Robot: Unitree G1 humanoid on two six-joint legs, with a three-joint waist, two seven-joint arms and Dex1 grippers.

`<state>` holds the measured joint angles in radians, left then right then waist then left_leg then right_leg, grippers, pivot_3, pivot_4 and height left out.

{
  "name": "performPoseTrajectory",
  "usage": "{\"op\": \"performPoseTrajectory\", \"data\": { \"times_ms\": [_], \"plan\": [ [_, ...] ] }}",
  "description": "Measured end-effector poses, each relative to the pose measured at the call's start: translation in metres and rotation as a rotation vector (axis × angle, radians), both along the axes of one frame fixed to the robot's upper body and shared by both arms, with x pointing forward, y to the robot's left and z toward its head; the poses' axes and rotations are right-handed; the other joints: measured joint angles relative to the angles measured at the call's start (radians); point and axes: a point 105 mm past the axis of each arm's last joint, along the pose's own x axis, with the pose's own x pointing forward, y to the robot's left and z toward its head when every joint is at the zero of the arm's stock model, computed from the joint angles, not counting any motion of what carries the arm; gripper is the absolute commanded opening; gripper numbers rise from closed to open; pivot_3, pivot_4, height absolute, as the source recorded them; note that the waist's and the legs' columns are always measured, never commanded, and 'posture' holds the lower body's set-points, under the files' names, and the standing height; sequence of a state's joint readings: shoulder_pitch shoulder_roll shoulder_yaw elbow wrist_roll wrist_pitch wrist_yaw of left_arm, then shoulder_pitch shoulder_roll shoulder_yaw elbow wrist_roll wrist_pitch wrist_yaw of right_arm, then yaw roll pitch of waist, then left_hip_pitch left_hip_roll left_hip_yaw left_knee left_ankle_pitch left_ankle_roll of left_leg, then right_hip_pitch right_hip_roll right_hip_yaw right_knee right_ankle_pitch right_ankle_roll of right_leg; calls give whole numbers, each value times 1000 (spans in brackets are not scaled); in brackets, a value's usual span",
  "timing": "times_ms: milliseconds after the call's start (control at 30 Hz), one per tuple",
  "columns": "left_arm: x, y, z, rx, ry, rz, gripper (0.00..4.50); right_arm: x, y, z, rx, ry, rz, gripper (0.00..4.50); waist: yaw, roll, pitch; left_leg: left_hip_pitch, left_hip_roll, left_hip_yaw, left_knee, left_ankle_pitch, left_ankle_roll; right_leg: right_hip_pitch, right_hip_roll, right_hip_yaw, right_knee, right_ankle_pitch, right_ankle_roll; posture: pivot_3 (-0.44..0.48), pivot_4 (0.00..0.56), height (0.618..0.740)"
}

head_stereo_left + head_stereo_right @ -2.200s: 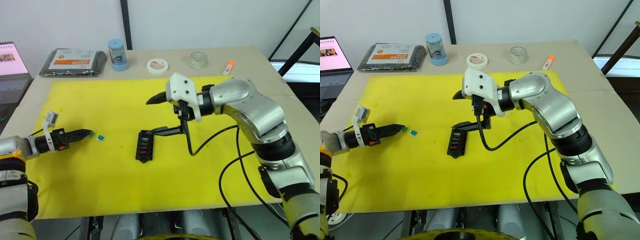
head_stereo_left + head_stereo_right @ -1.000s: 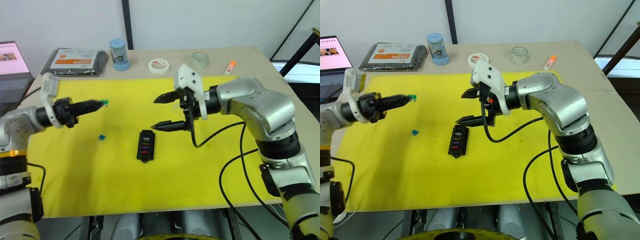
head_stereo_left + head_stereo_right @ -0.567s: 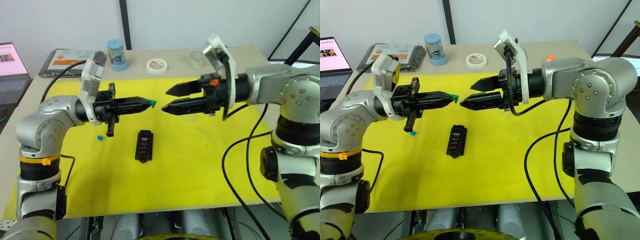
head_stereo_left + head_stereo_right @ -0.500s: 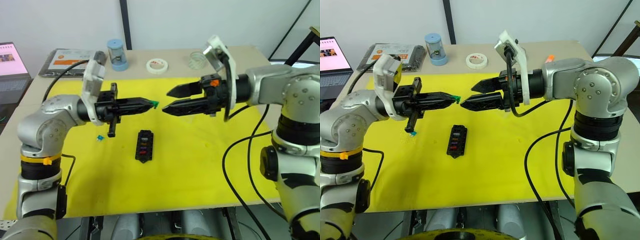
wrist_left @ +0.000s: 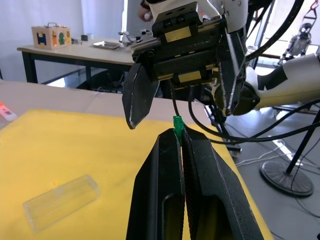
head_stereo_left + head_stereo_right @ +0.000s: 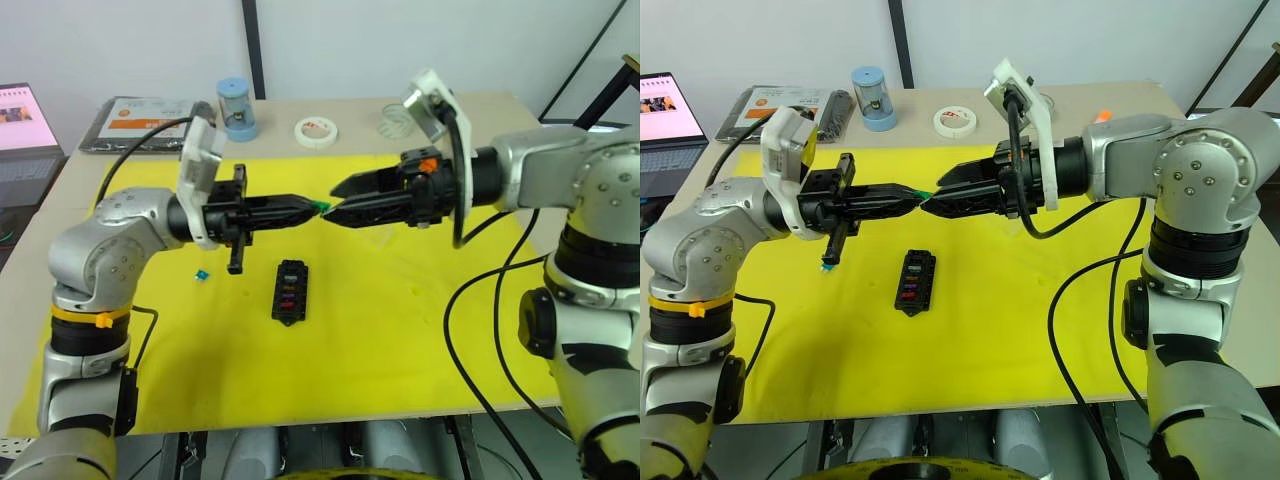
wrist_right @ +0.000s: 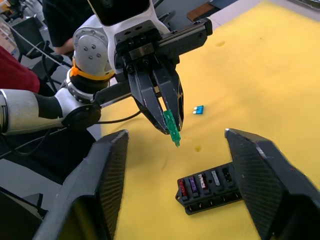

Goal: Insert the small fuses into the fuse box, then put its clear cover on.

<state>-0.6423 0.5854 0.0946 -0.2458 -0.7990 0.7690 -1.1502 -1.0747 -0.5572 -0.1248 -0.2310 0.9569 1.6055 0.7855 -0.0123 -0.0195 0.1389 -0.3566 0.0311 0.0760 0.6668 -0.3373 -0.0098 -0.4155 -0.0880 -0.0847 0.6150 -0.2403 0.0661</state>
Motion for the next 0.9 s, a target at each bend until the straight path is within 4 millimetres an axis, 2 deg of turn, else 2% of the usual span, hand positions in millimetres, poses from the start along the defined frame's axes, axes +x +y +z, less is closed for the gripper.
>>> {"op": "performPoseTrajectory", "data": {
  "times_ms": [67,900],
  "plan": [
    [0,0,0,-2,2,-1,0,0,0,0,-1,-1,-2,1728,0,0,0,0,0,0,0,0,0,0,0,0,0,0,0,0,150,740],
    [1,2,1,4,5,15,0,-3,6,-2,-13,-30,27,1728,0,0,0,0,0,0,0,0,0,0,0,0,0,0,0,0,150,740]
  ]
}}
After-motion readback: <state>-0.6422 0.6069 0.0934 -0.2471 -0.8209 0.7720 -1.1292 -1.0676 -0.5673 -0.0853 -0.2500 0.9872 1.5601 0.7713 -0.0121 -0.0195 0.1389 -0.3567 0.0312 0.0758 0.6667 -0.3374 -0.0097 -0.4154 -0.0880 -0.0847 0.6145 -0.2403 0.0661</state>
